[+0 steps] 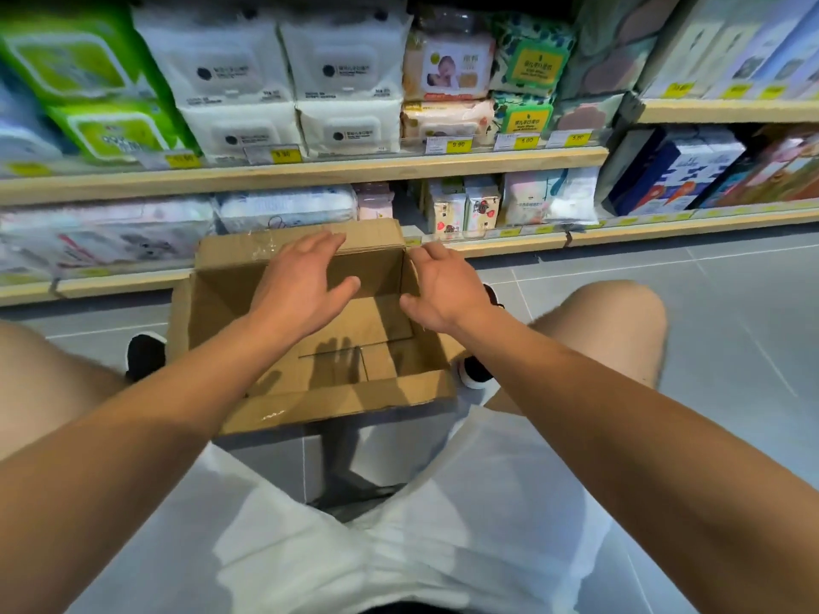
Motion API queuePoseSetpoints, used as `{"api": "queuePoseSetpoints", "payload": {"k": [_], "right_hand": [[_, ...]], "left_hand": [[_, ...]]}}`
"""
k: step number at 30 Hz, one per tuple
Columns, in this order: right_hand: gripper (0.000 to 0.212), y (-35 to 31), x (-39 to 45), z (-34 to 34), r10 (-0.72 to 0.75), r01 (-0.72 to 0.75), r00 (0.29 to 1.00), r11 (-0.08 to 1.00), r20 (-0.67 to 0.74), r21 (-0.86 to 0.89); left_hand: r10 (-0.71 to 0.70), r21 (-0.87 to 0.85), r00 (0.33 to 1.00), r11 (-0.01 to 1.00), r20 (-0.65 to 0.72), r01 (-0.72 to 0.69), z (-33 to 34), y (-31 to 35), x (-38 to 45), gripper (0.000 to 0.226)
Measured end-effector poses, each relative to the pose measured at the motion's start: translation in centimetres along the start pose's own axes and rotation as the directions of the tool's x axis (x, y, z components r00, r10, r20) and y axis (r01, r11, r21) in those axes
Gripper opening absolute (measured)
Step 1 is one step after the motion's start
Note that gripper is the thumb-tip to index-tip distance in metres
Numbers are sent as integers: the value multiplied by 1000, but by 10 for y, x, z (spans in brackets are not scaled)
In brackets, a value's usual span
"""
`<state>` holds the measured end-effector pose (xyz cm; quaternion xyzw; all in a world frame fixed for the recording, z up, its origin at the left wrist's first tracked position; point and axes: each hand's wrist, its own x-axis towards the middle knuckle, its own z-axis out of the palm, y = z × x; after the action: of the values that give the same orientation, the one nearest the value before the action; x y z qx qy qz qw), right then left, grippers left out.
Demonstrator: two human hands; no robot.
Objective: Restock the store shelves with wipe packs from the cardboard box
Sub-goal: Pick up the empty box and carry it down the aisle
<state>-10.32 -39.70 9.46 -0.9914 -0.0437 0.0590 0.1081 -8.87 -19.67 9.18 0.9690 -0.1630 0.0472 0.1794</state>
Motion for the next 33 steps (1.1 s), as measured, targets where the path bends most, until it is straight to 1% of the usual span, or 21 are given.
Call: {"api": "queuePoseSetpoints", "payload": {"k": [4, 7, 9, 14, 18, 22, 26, 29, 31, 33], "right_hand": [[68, -31, 1, 20, -51, 50, 998, 999, 46, 18], [68, -54, 5, 36, -113, 112, 991, 994, 69, 14], [68, -67, 8, 47, -151, 151, 984, 988, 94, 13], [66, -91, 26, 73, -222, 225, 960, 974, 170, -4], [66, -98, 48, 91, -190, 191, 954, 981, 232, 19], [68, -84, 69, 110, -73, 57, 968, 996, 238, 76], [74, -48, 80, 125, 141, -177, 961, 974, 237, 138], [79, -12, 80, 131, 332, -360, 920, 926, 209, 111], [83, 9, 76, 135, 449, -467, 876, 881, 175, 77], [87, 26, 74, 143, 539, -569, 815, 815, 212, 113]], "left_hand": [[-112, -21, 994, 994, -10, 111, -2, -27, -33, 63], [-236, -37, 972, 971, -2, 236, 1, -58, -51, 65], [-293, -41, 956, 955, 20, 294, 4, -81, -61, 66], [-447, -68, 893, 891, 46, 449, 9, -125, -81, 70], [-534, -82, 840, 837, 94, 541, 20, -153, -83, 72], [-600, -66, 782, 785, 172, 617, 39, -181, -76, 76], [-679, -121, 692, 687, 245, 717, 59, -202, -75, 81], [-727, -120, 622, 617, 292, 778, 78, -208, -71, 88], [-756, -75, 554, 566, 348, 821, 87, -210, -68, 93], [-778, -47, 489, 514, 396, 856, 93, -213, -65, 98]]}}
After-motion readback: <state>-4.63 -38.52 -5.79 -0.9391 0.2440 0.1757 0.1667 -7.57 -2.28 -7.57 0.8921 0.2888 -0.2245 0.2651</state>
